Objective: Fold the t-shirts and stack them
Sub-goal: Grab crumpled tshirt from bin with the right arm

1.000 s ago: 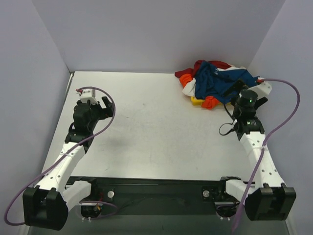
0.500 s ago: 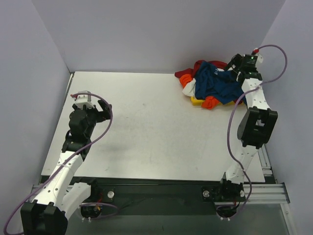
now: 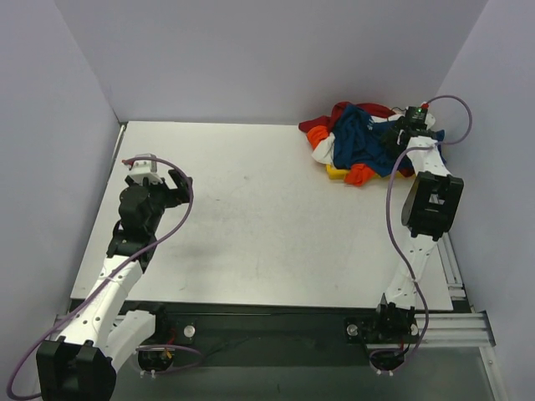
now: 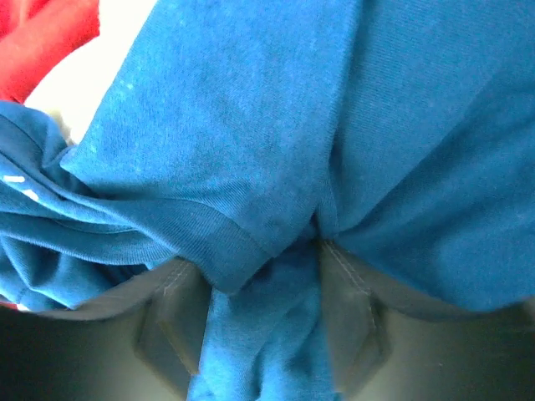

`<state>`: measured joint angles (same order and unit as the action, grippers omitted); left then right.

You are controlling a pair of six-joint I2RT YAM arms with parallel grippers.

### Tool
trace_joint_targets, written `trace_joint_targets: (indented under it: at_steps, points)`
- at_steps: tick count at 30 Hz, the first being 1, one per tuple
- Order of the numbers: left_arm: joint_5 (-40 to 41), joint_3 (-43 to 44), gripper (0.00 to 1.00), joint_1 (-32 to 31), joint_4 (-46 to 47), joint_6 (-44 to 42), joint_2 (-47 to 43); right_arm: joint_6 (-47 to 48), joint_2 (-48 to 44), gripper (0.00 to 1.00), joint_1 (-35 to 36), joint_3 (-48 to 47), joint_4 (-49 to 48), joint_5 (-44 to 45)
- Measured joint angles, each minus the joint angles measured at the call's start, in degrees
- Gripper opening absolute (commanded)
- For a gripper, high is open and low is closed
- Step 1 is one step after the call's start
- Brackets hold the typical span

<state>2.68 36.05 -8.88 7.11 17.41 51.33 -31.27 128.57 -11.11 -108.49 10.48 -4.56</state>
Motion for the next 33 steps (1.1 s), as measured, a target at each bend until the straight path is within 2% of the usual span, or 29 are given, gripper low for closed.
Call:
trace_joint_targets:
  at_steps: [1, 3, 4, 5, 13, 20, 26, 30, 33]
  points:
    - [0.0, 0.0, 0.97, 0.0, 0.0, 0.0, 0.0, 0.0, 0.0, 0.32, 0.0, 0.2, -0.1, 0.0]
    - [0.0, 0.0, 0.97, 0.0, 0.1, 0.0, 0.0, 0.5, -0.8, 0.17, 0.2, 1.6, -0.7, 0.3]
    - [0.0, 0.0, 0.97, 0.0, 0.1, 0.0, 0.0, 0.5, -1.6, 0.05, 0.3, 2.5, -1.1, 0.5]
    - [-0.1, 0.0, 0.97, 0.0, 0.2, 0.0, 0.1, 0.9, -2.6, 0.00, 0.5, 3.7, -1.7, 0.7]
    - [-0.4, 0.0, 0.97, 0.0, 0.8, 0.1, 0.1, 2.7, -17.8, 0.00, 4.3, 16.2, -7.3, 5.0]
    - [-0.4, 0.0, 0.97, 0.0, 1.0, 0.1, 0.3, 6.3, -35.4, 0.00, 12.0, 24.4, -12.8, 11.8]
    - [-0.5, -1.3, 0.97, 0.0, 2.8, 0.0, 0.2, 9.1, -49.4, 0.00, 19.4, 29.9, -14.7, 13.4]
    - [-0.5, -2.4, 0.97, 0.0, 3.1, 0.0, -0.3, 10.4, -55.5, 0.00, 25.7, 30.7, -15.4, 11.6]
    - [-0.5, -2.6, 0.97, 0.0, 3.0, 0.0, -1.1, 10.1, -58.0, 0.00, 30.1, 30.5, -16.3, 4.7]
